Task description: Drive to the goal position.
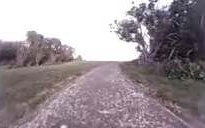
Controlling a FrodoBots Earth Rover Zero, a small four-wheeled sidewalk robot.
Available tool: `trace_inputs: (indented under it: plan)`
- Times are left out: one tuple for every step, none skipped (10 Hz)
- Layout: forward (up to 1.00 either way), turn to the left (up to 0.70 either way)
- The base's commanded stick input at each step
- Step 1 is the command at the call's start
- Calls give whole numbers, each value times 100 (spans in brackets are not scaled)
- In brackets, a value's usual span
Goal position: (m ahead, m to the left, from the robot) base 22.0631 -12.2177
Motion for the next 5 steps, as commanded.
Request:
trace_inputs:
  plan:
    - [70, 0]
    - [70, 0]
    - [70, 0]
    - [70, 0]
    - [70, -35]
